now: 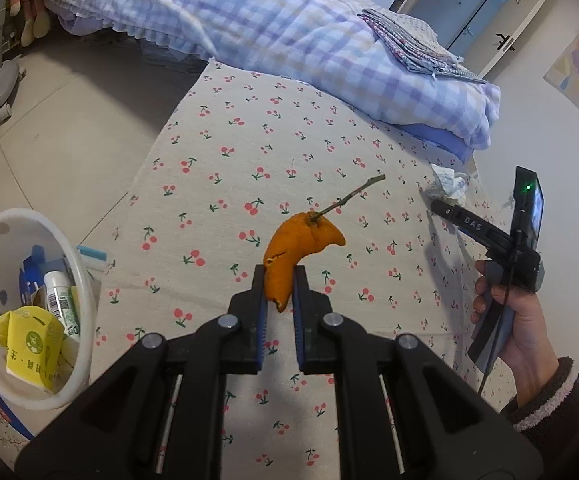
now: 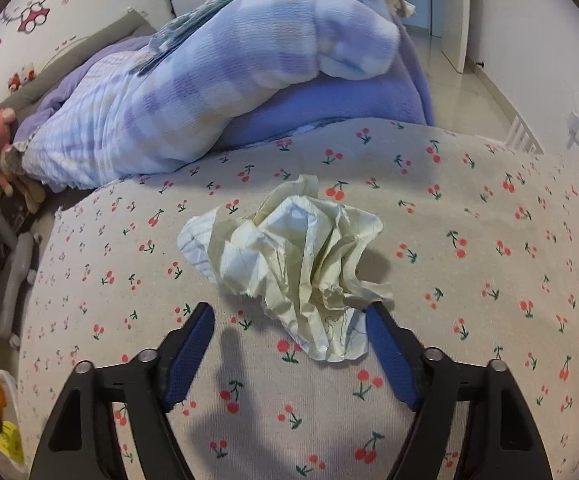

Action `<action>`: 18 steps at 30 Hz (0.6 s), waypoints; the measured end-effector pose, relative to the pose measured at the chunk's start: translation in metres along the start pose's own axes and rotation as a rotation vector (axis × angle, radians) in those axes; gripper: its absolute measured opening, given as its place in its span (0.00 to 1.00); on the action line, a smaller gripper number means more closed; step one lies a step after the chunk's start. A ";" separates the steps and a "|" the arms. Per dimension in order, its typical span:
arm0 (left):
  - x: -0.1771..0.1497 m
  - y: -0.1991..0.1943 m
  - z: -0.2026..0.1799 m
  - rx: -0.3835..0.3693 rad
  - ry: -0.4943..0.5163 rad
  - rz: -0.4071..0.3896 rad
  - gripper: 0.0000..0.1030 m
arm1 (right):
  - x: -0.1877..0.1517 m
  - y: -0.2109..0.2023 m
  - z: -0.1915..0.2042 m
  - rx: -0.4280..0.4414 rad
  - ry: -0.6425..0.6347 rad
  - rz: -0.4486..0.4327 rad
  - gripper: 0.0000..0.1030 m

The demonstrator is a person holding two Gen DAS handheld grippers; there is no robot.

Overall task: Collect trash
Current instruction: 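Grasp the crumpled cloth with the right tool while the left tool holds the peel, then drop the orange peel and crumpled cloth into the wastebasket with both tools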

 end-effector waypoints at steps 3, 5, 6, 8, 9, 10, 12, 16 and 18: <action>-0.004 -0.005 0.000 0.000 0.003 -0.002 0.12 | -0.001 0.001 0.003 -0.028 -0.031 0.016 0.32; -0.006 -0.009 0.001 0.001 0.005 -0.004 0.12 | -0.006 -0.005 0.001 -0.015 -0.025 0.030 0.18; -0.008 -0.011 0.002 0.001 0.004 -0.007 0.12 | -0.008 -0.009 -0.001 -0.004 -0.019 0.036 0.17; -0.012 -0.016 0.004 0.003 -0.001 -0.010 0.12 | -0.017 -0.020 -0.003 0.014 -0.023 0.033 0.15; -0.013 -0.019 0.004 0.000 -0.002 -0.012 0.12 | -0.024 -0.027 -0.003 0.014 -0.036 0.034 0.14; -0.015 -0.021 0.005 0.001 0.000 -0.016 0.12 | -0.029 -0.032 -0.003 0.015 -0.042 0.036 0.13; -0.020 -0.029 0.005 0.003 0.006 -0.026 0.12 | -0.039 -0.046 -0.003 0.027 -0.055 0.033 0.12; -0.031 -0.044 0.012 0.006 0.008 -0.038 0.12 | -0.065 -0.074 0.002 0.061 -0.069 0.037 0.11; -0.036 -0.051 0.018 0.017 0.013 -0.043 0.12 | -0.078 -0.087 0.006 0.075 -0.076 0.047 0.11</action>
Point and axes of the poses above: each gripper's, at about its wrist camera, not at the fingertips, and y roughly the way its jaws point, z to its left, x to its top, the point moved 2 cm from there along y, roughly the way its jaws point, and after that the axes turned 8 degrees about z, right-handed, at the moved point
